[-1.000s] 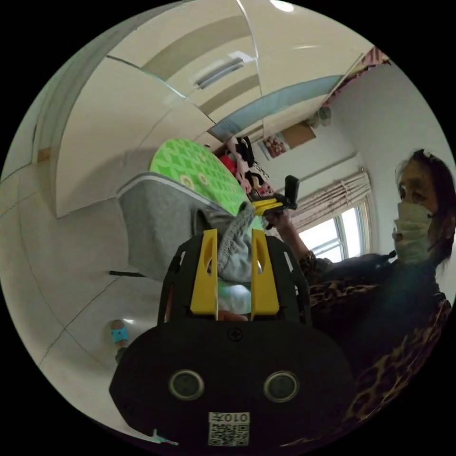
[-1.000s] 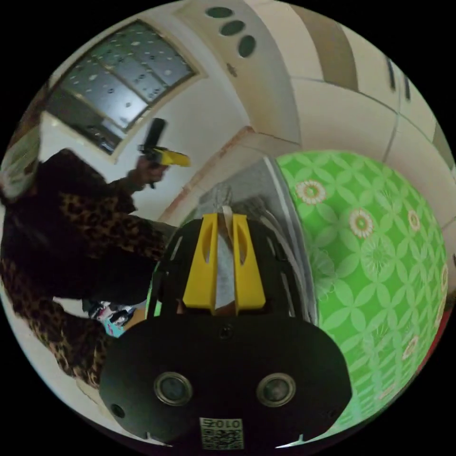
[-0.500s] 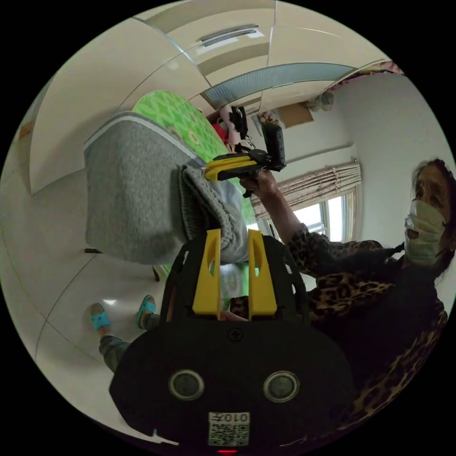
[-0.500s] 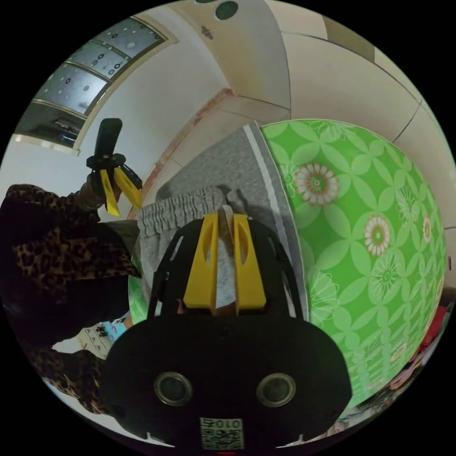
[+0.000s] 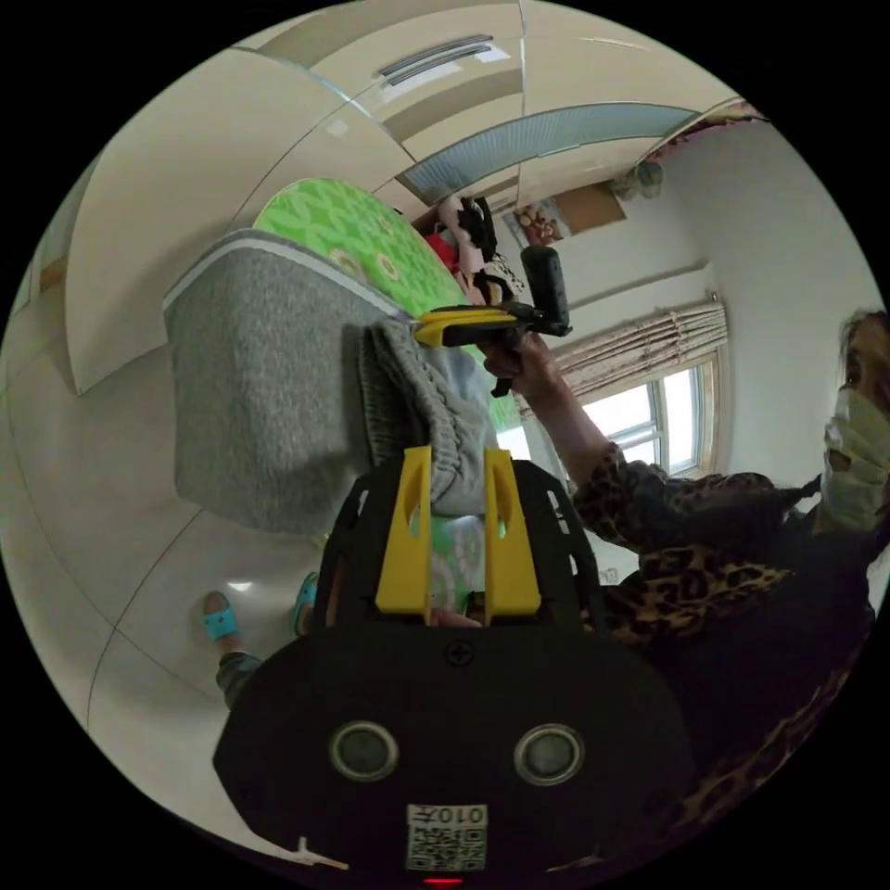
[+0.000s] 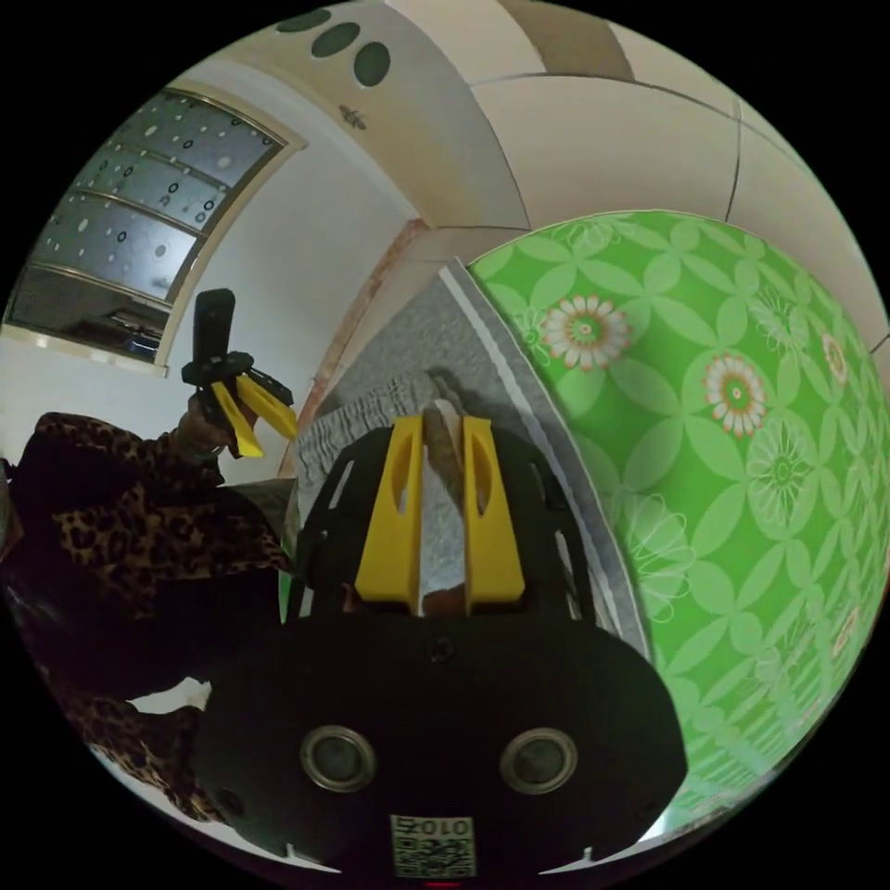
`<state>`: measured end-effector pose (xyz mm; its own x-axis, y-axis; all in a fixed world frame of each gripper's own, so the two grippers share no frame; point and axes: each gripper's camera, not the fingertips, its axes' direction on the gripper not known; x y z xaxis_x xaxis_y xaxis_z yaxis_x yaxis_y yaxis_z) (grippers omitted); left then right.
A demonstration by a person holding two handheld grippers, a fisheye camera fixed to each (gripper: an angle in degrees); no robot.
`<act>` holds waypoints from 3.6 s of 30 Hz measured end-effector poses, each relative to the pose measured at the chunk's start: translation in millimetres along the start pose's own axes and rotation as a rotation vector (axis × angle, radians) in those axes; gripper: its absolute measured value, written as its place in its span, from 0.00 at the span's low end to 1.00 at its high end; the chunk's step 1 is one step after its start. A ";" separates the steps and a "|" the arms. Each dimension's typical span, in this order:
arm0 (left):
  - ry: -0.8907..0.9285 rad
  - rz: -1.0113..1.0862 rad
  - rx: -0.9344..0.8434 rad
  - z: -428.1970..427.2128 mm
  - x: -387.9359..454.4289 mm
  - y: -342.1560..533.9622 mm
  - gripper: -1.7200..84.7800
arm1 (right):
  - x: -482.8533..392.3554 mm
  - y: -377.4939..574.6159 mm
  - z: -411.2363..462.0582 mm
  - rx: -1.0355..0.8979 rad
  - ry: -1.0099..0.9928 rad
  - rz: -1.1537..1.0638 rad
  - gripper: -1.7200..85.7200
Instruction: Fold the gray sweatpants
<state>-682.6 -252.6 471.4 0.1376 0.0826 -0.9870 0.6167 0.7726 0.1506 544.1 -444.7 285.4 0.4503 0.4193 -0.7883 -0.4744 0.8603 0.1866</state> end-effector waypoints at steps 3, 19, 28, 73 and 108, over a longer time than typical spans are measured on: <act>0.027 -0.003 -0.009 4.7 -9.3 0.0 0.12 | -1.9 -20.8 -8.5 -0.018 -0.061 -0.042 0.18; -0.044 0.024 0.075 10.4 -23.6 -10.5 0.15 | -50.0 -68.9 -106.2 -0.023 -0.108 -0.333 0.11; -0.097 0.172 0.014 60.0 -19.0 -76.8 0.25 | -78.6 -56.1 -198.9 0.111 -0.137 -0.398 0.10; 0.345 0.143 -0.541 378.6 113.1 -252.2 0.13 | -303.3 249.5 -657.9 0.686 0.886 0.831 0.13; 0.341 0.271 -0.693 570.1 -90.6 -127.1 0.02 | -93.0 915.0 -624.6 1.485 -0.293 1.431 0.12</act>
<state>-331.6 -717.1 573.3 -0.0994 0.4228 -0.9007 -0.0384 0.9029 0.4281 -404.3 122.4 163.3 0.5521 0.7458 0.3727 0.2428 -0.5715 0.7839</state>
